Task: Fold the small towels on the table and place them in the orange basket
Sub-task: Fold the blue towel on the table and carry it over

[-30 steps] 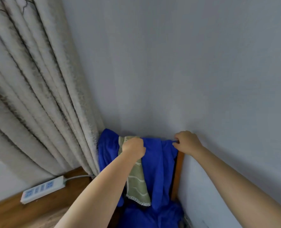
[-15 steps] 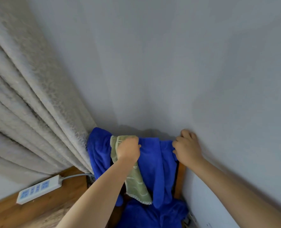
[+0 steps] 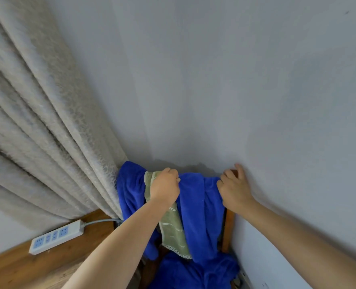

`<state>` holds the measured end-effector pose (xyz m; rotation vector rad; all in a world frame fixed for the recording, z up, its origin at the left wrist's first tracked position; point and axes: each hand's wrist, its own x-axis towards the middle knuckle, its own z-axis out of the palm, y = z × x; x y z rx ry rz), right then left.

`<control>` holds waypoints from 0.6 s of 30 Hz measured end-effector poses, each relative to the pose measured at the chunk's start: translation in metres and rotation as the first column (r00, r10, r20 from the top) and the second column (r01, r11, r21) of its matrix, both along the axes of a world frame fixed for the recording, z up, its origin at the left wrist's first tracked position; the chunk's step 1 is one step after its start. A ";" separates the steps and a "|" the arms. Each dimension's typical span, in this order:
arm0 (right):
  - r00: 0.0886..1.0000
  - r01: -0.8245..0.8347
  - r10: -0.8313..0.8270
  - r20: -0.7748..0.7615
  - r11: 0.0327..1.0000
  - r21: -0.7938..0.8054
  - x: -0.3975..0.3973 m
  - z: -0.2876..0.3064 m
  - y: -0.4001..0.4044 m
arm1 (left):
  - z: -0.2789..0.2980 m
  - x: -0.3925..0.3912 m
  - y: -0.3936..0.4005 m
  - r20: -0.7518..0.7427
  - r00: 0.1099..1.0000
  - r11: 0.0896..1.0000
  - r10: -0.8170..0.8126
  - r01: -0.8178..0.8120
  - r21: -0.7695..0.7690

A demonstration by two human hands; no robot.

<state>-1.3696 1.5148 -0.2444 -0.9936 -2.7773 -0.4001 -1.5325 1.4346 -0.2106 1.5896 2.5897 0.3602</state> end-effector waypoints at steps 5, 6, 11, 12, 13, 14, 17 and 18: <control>0.999 0.012 -0.012 -0.037 1.000 -0.022 -0.001 0.013 0.004 | 0.016 0.001 -0.012 0.064 0.997 0.997 0.049 -0.052 0.061; 0.998 0.014 -0.017 -0.064 0.999 -0.050 -0.002 0.016 0.005 | 0.019 0.002 -0.014 0.090 0.994 0.994 0.062 -0.070 0.087; 0.977 0.033 -0.057 -0.206 0.993 -0.117 -0.001 0.054 -0.004 | 0.040 -0.003 -0.030 0.210 0.970 0.952 0.121 -0.174 0.254; 0.961 0.012 -0.053 -0.272 0.989 -0.150 -0.001 0.066 -0.009 | 0.046 -0.004 -0.035 0.235 0.963 0.934 0.134 -0.202 0.294; 0.933 0.005 -0.062 -0.353 0.987 -0.160 -0.002 0.076 -0.011 | 0.052 -0.006 -0.041 0.259 0.955 0.917 0.147 -0.230 0.327; 0.915 0.002 -0.080 -0.396 0.981 -0.193 -0.003 0.089 -0.019 | 0.059 -0.007 -0.050 0.278 0.947 0.898 0.160 -0.257 0.358; 0.872 -0.009 -0.131 -0.472 0.959 -0.282 -0.006 0.117 -0.039 | 0.081 -0.008 -0.077 0.316 0.926 0.836 0.209 -0.337 0.434; 0.859 -0.016 -0.133 -0.494 0.958 -0.287 -0.007 0.128 -0.051 | 0.089 -0.008 -0.091 0.319 0.920 0.817 0.227 -0.358 0.453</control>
